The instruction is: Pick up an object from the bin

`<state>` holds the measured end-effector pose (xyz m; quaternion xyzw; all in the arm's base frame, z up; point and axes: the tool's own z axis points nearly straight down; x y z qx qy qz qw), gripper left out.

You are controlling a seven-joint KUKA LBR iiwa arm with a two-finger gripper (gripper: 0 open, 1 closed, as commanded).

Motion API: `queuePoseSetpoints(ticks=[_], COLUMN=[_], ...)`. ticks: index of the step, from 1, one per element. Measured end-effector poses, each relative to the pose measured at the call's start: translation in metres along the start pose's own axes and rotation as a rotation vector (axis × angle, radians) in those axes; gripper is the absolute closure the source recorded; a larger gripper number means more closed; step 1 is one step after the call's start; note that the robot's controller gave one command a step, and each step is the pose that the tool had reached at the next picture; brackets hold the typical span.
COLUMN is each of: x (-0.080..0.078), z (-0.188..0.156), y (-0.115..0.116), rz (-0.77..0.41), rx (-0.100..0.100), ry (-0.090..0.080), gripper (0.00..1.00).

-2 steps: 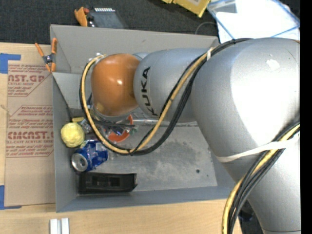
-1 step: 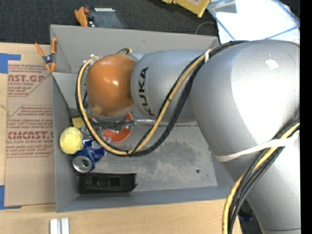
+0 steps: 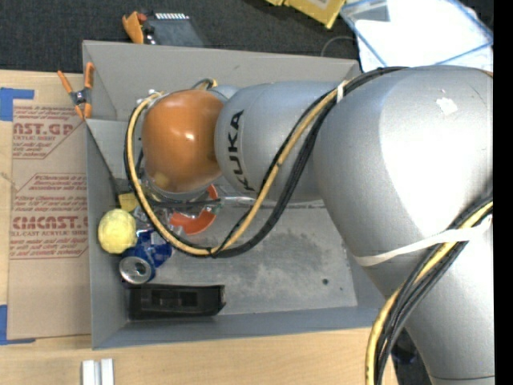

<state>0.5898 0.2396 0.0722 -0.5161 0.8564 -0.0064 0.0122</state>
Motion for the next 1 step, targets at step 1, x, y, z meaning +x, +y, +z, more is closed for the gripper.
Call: queuePoseSetpoints(ticks=[1], x=[0.0129], z=[0.0], y=[-0.0094], rz=[-0.08], rx=[0.003], ry=[-0.008], gripper=[1.0])
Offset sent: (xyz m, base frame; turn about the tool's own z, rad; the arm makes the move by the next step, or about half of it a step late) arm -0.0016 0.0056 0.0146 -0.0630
